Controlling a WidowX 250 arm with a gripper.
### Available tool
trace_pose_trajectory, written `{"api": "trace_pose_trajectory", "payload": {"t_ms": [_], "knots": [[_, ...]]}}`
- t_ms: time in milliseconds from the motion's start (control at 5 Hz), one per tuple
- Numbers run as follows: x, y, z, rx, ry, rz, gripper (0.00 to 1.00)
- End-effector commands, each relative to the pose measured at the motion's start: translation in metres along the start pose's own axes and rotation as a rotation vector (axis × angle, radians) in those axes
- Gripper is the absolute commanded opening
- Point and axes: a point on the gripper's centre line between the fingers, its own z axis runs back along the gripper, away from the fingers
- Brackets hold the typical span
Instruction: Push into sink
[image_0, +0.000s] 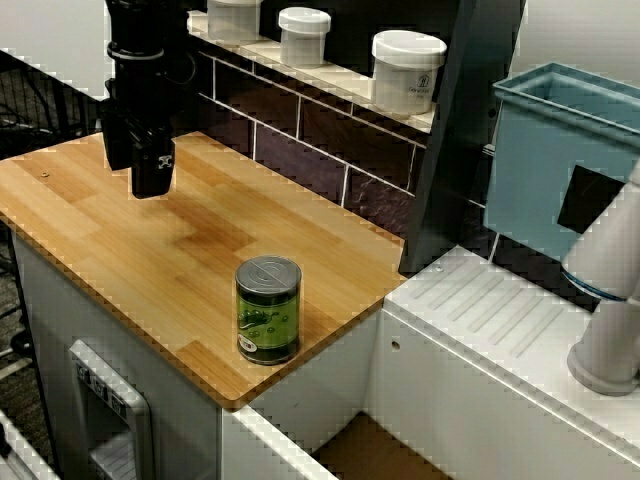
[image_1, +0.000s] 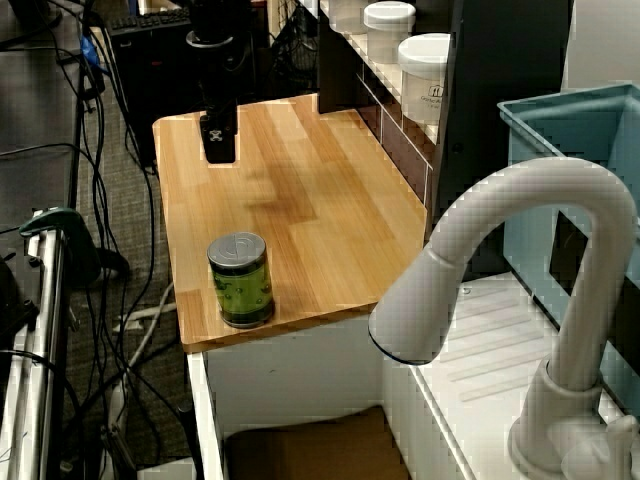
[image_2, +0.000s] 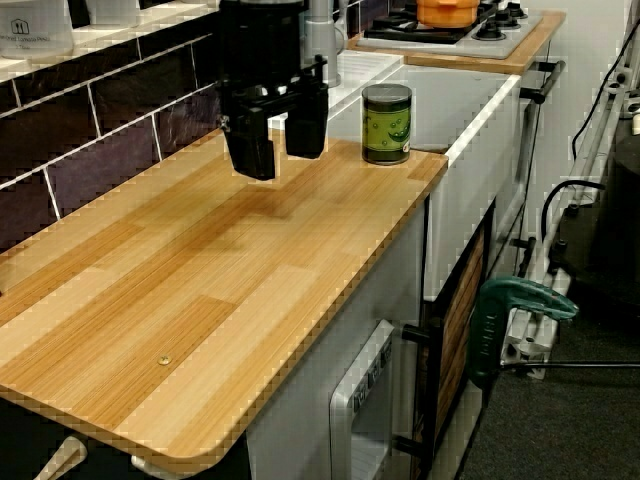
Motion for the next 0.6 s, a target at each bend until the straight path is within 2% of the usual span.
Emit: {"api": "trace_pose_trajectory", "payload": {"t_ms": [0, 200, 400], "knots": [[-0.012, -0.026, 0.012, 0.034, -0.071, -0.102, 1.00], [-0.013, -0.037, 0.004, 0.044, -0.078, -0.088, 1.00], [-0.013, -0.051, -0.003, 0.093, -0.043, -0.063, 1.00]]}}
